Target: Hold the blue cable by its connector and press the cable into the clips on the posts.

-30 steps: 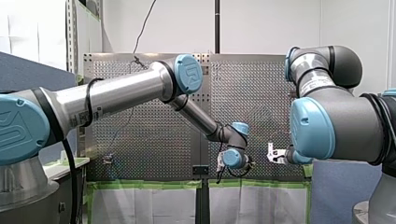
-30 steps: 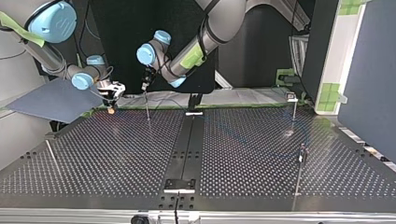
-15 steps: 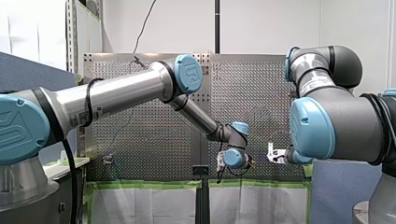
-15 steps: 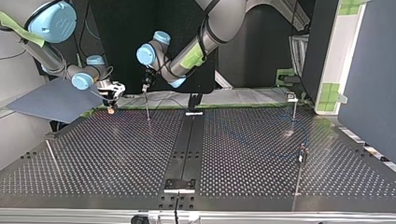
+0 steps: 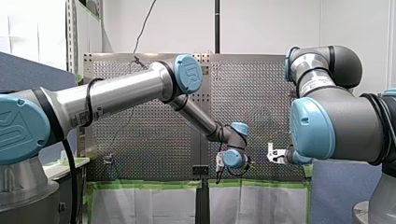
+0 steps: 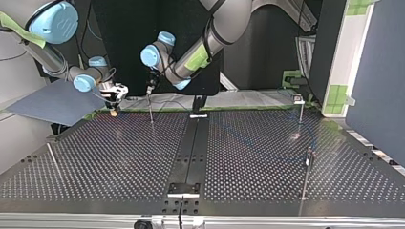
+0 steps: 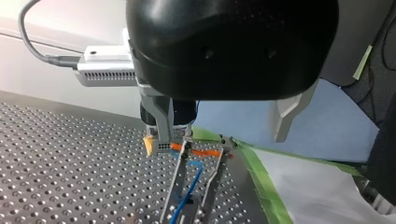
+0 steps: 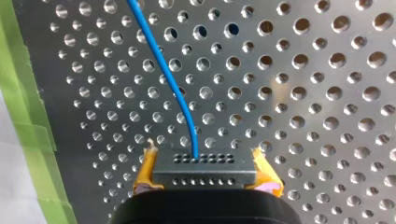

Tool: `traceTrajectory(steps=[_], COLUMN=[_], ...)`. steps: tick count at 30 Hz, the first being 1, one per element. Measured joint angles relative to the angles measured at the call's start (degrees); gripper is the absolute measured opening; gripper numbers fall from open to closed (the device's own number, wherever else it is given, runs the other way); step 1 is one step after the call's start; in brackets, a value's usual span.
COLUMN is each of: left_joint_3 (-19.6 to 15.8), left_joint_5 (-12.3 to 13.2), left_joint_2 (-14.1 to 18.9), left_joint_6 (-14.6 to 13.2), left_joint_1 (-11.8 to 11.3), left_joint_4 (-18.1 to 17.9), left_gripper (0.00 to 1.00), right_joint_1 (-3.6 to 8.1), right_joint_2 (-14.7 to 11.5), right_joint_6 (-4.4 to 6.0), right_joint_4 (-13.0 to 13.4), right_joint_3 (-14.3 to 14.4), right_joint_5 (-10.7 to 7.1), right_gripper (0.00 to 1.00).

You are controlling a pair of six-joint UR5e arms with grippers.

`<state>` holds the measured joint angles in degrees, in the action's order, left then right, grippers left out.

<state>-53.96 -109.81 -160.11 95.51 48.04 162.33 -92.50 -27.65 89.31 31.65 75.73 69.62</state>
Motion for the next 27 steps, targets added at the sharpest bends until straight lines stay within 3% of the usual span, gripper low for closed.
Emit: traceTrajectory(steps=[5,10,27], left_joint_3=[-0.54,-2.53,-12.29], left_joint_5=[-0.51,-2.81,-4.77], left_joint_2=[0.27,2.35,12.14], left_joint_6=[-0.11,-1.69,-0.63], left_joint_1=[0.12,1.01,3.15], left_joint_4=[0.72,0.23,-9.32], left_gripper=[1.00,1.00,1.00], right_joint_1=[0.00,0.00,0.31], right_joint_2=[0.00,-0.01,0.01], right_joint_6=[0.01,-0.04,0.09], right_joint_4=[-0.02,-0.34,-0.67], right_joint_3=[0.00,0.00,-0.01], right_joint_5=[0.00,-0.13,-0.46], right_gripper=[0.00,0.00,0.00])
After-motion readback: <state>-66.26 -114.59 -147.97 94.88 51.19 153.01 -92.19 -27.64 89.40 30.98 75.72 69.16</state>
